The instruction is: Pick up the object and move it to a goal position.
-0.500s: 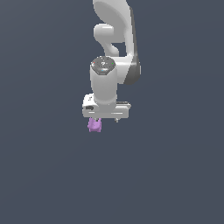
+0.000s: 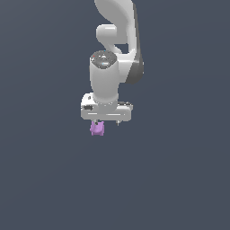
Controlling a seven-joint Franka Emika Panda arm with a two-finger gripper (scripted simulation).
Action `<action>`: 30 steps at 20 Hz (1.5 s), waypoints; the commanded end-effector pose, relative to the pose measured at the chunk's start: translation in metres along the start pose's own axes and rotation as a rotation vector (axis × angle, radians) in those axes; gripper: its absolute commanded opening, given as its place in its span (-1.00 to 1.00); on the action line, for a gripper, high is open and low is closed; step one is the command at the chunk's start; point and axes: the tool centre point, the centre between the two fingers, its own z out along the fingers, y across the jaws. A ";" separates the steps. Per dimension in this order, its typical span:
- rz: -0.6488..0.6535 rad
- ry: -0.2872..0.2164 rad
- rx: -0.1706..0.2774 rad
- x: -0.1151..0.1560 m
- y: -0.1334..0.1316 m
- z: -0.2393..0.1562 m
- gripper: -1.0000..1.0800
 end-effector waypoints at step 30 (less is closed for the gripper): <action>0.025 -0.028 0.025 -0.058 0.062 0.084 0.92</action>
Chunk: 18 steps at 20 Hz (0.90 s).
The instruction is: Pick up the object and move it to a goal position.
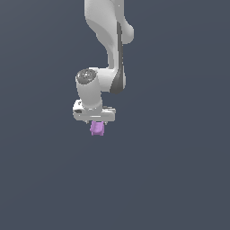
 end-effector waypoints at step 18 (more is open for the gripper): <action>-0.001 0.000 0.000 -0.001 0.000 0.051 -1.00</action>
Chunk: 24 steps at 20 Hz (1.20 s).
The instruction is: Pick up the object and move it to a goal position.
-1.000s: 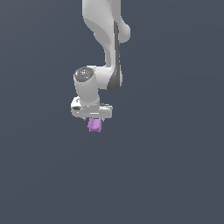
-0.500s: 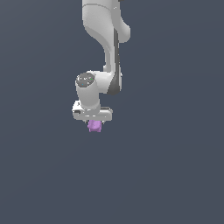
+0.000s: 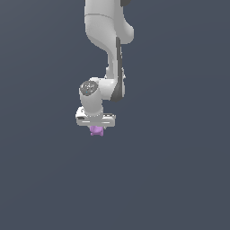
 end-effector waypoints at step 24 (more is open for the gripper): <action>0.001 0.001 -0.001 0.020 -0.077 -0.051 -1.00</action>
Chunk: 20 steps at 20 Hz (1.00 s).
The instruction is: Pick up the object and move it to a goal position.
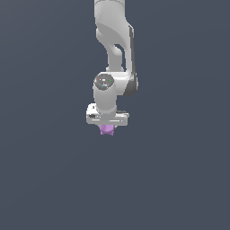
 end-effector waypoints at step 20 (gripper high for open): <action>-0.001 0.000 0.000 0.039 -0.125 -0.083 -1.00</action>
